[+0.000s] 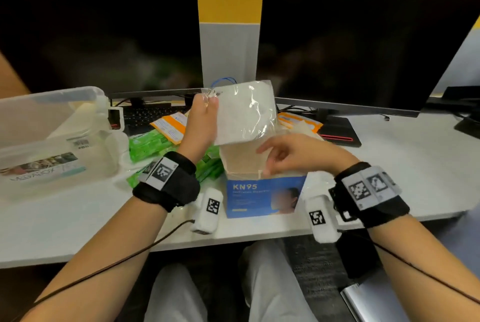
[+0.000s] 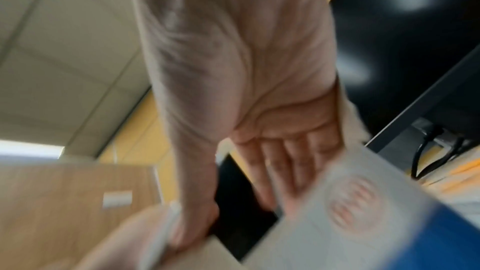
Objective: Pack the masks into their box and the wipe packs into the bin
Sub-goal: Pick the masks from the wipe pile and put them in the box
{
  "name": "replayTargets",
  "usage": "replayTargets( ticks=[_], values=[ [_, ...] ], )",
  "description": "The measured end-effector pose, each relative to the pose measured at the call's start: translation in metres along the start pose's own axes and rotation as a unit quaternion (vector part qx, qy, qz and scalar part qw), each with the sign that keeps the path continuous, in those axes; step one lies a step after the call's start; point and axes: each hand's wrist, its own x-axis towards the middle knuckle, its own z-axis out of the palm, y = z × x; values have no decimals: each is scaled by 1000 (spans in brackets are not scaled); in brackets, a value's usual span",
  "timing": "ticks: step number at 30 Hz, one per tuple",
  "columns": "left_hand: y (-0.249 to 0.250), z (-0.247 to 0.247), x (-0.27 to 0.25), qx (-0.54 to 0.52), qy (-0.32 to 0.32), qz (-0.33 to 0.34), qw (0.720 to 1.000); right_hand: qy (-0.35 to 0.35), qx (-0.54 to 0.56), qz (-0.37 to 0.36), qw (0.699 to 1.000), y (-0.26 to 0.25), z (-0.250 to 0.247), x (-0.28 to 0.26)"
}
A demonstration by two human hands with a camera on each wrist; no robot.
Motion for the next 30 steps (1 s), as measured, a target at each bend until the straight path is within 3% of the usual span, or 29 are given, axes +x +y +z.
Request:
replayTargets(
  ticks=[2,5,10,14,16,20,24,30],
  values=[
    [8,-1,-1,52,-10,47,997,86,158,20,984,2,-16,-3],
    [10,-2,-5,83,-30,48,995,132,382,67,912,-4,-31,1],
    [-3,1,-23,120,-40,34,991,126,220,75,964,-20,-23,8],
    [-28,3,-35,186,-149,11,971,224,177,85,955,-24,-46,-9],
    [-40,5,-35,195,-164,0,967,246,116,97,957,-25,-58,-20],
    [-43,25,-38,141,-86,4,986,158,10,128,979,-32,-47,-18],
    [-37,50,-38,156,-52,11,986,90,2,154,984,-28,-12,7],
    [-34,65,-33,132,-71,8,989,90,73,181,977,-30,18,33]
  ],
)
